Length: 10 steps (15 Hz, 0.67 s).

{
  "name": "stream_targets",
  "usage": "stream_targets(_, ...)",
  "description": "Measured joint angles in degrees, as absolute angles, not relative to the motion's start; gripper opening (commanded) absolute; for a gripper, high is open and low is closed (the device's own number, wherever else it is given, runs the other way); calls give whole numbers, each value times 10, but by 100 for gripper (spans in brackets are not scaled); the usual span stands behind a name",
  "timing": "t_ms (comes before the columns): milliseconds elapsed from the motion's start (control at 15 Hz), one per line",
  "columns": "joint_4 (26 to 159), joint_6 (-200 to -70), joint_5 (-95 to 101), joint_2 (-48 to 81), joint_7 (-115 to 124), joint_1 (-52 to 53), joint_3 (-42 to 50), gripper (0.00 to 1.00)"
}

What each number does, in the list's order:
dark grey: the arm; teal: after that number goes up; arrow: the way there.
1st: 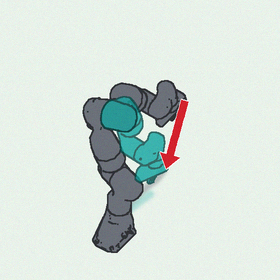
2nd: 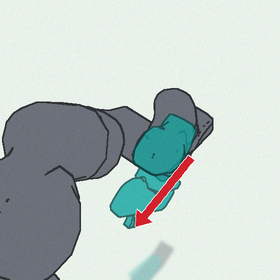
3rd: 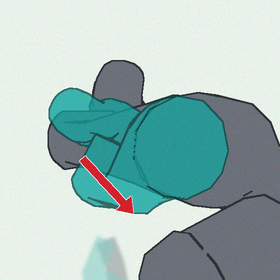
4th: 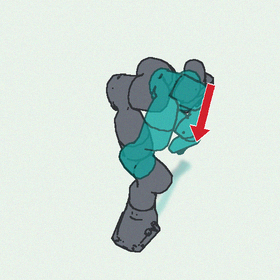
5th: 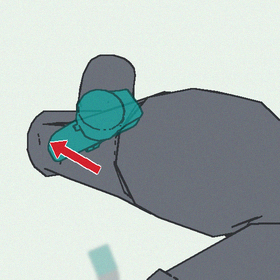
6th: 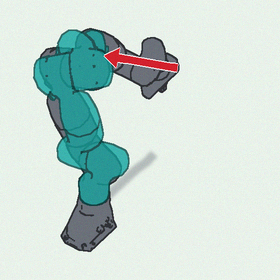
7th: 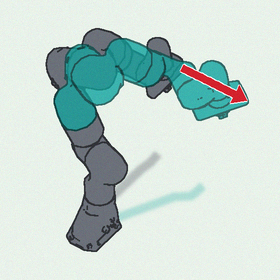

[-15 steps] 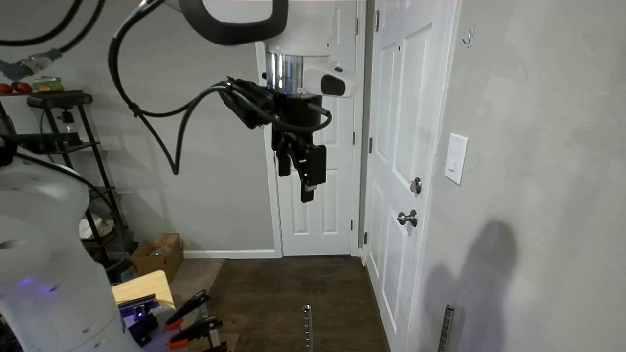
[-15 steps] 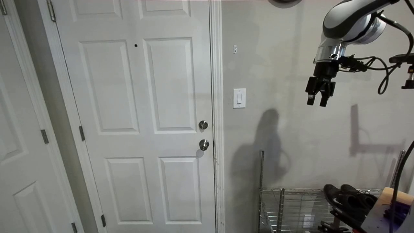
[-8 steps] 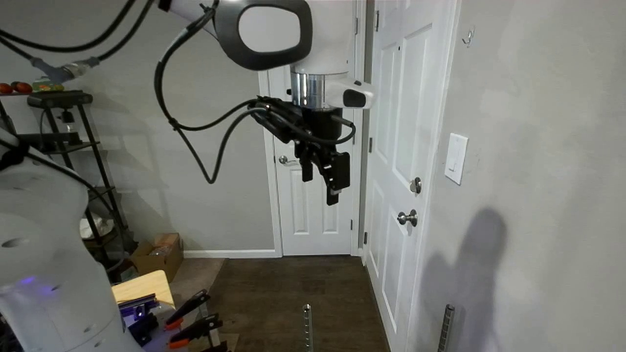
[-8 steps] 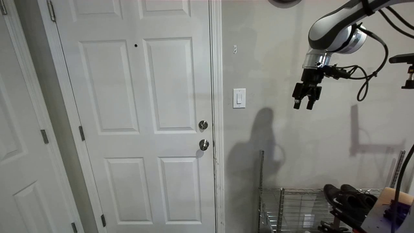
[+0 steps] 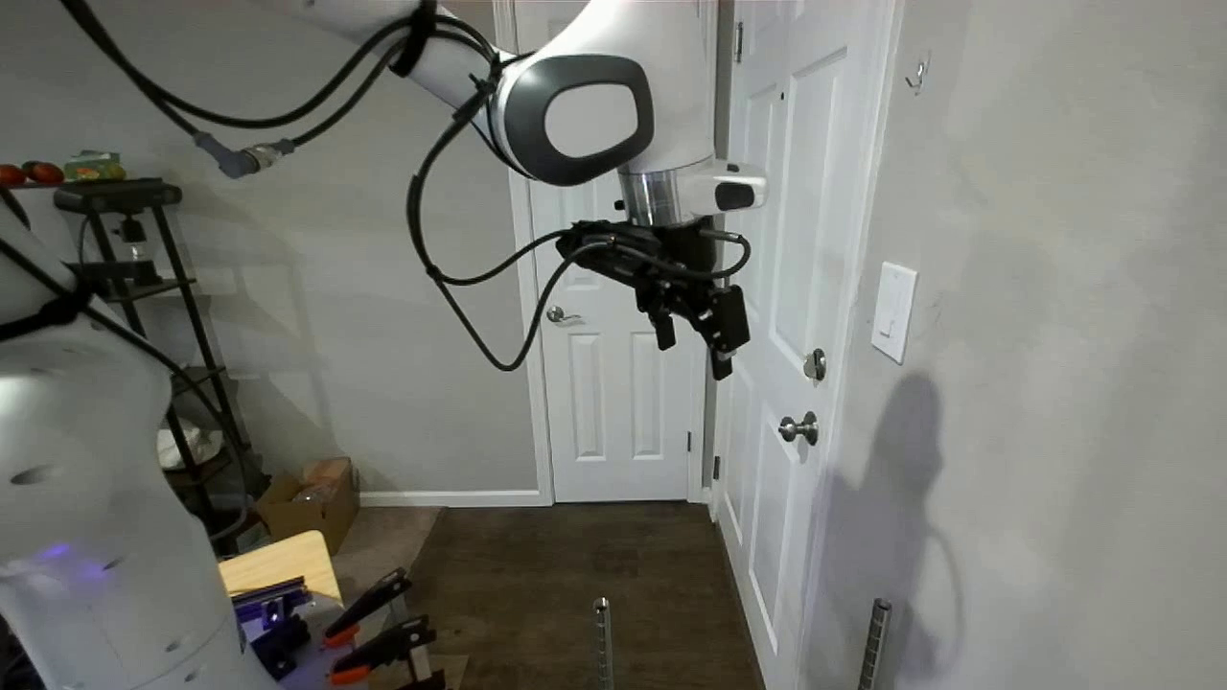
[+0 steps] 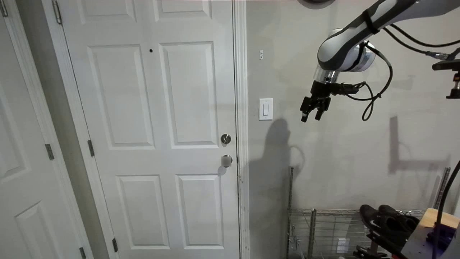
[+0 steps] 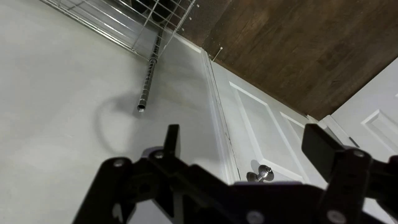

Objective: Flip the switch to turn off the light

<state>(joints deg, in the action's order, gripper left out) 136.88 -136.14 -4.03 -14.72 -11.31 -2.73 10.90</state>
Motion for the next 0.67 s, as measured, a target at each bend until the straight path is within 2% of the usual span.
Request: stream_targets(667,1328,-1512,43,-57,-13,-37,75,100)
